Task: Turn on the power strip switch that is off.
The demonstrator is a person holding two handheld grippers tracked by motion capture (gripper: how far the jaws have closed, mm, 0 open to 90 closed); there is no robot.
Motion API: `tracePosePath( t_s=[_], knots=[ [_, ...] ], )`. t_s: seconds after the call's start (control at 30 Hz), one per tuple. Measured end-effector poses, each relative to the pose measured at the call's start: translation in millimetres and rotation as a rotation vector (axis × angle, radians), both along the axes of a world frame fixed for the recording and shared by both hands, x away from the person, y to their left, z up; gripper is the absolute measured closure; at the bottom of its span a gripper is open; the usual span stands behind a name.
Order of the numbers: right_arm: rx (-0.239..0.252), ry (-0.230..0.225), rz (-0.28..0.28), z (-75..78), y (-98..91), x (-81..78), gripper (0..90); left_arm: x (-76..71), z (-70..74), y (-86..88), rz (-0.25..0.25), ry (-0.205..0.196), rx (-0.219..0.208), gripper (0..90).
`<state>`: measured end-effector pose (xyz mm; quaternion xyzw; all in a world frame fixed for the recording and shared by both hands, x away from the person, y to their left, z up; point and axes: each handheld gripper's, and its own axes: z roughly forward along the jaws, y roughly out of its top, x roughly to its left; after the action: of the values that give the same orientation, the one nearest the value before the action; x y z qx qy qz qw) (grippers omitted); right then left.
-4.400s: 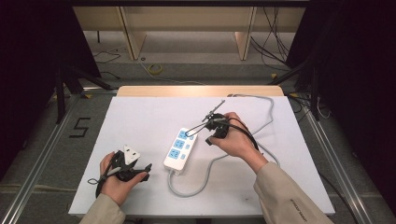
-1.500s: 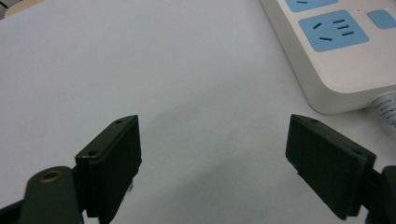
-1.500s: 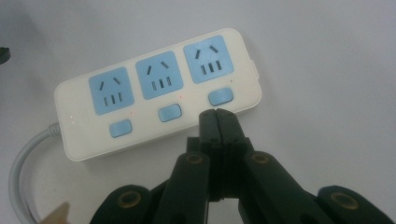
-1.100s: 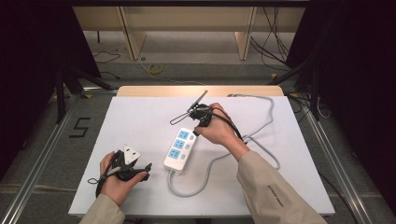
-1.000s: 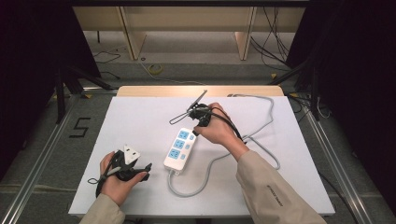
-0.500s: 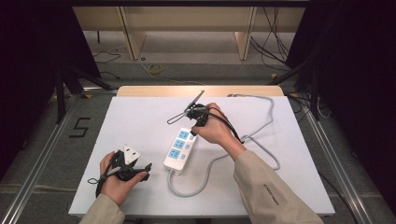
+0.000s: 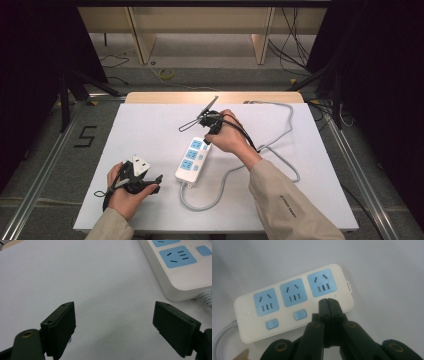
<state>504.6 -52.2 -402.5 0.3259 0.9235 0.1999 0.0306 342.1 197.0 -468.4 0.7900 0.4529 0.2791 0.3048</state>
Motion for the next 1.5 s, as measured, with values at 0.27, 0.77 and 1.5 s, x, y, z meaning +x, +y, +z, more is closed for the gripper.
tracePosePath(
  t_s=[0.27, 0.77, 1.5],
  knots=[
    [0.004, -0.001, -0.006, -2.3, 1.5, 2.2, 90.0, 0.1, 0.0, 0.0, 0.0, -0.001, 0.0, 18.1],
    [0.003, 0.007, -0.009, -11.8, 8.8, 4.7, 90.0, 0.0, 0.2, 0.2, -0.002, 0.0, 0.0, 18.2],
    [-0.027, 0.006, -0.019, -27.5, 14.3, 10.6, 90.0, 0.0, 0.4, 0.9, -0.002, 0.0, -0.001, 18.2]
  ],
)
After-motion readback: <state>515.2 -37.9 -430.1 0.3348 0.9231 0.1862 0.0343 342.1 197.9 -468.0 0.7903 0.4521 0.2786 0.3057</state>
